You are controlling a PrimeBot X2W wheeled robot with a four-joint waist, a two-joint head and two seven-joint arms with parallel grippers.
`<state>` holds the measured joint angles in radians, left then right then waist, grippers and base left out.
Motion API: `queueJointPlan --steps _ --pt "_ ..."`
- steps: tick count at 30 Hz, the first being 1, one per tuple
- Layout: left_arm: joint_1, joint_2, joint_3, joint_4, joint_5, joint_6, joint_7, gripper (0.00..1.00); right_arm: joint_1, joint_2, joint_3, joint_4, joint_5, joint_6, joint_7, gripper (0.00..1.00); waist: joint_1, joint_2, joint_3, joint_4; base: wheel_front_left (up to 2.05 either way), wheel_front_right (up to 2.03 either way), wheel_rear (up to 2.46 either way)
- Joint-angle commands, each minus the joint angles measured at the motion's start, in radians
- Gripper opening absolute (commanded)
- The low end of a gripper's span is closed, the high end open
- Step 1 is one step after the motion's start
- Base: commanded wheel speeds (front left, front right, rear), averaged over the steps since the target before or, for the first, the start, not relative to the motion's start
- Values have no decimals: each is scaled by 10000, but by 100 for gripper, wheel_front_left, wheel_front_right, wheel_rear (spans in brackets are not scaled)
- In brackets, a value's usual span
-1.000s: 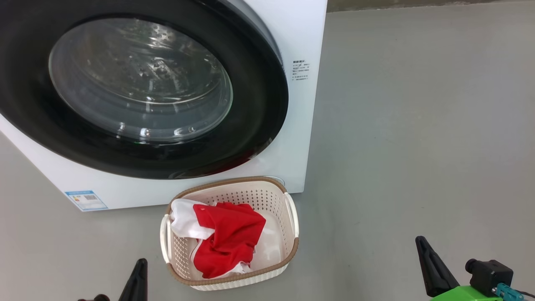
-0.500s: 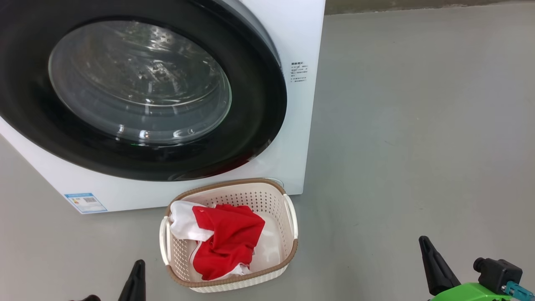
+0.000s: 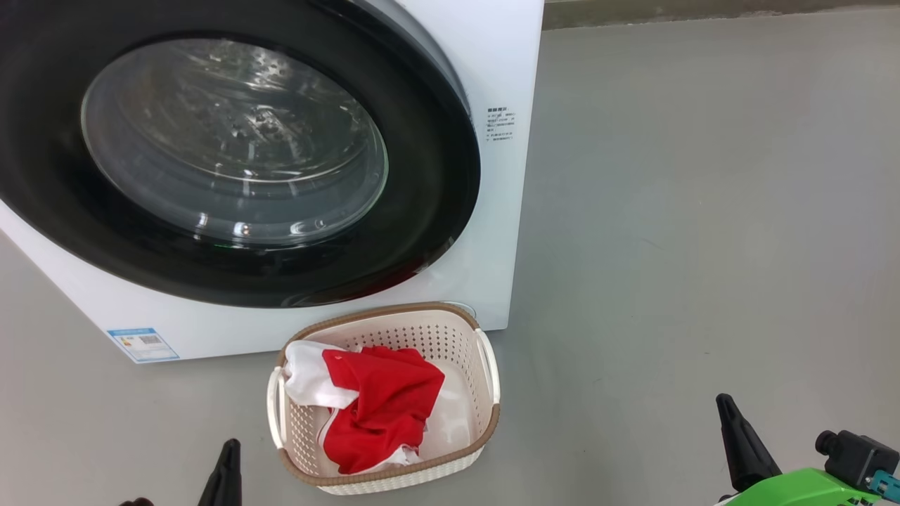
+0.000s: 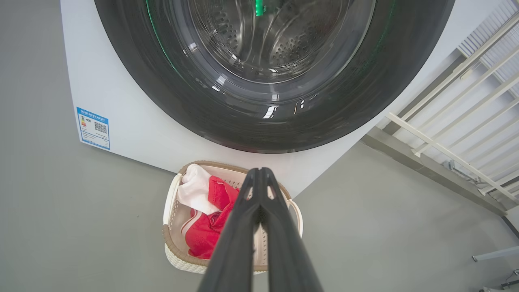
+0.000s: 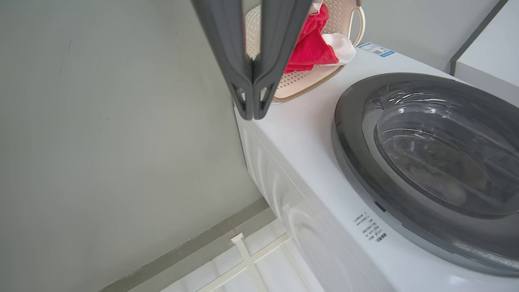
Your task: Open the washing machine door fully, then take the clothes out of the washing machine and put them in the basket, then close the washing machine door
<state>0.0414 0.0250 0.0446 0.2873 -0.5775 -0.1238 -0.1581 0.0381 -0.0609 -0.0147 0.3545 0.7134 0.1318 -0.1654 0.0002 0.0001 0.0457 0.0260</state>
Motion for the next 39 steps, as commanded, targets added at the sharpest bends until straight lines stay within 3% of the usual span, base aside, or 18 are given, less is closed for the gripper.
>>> queueJointPlan --steps 1,39 --pt "-369 139 164 -258 -223 -19 40 0 -356 -94 7 -291 279 -3 30 0 -2 -1 -4 -2 0 0 0" --pt "-829 187 382 -324 -4342 -40 1134 0 -805 -30 -379 -621 3840 -6 1138 0 -2 -1 -177 -107 0 0 0"
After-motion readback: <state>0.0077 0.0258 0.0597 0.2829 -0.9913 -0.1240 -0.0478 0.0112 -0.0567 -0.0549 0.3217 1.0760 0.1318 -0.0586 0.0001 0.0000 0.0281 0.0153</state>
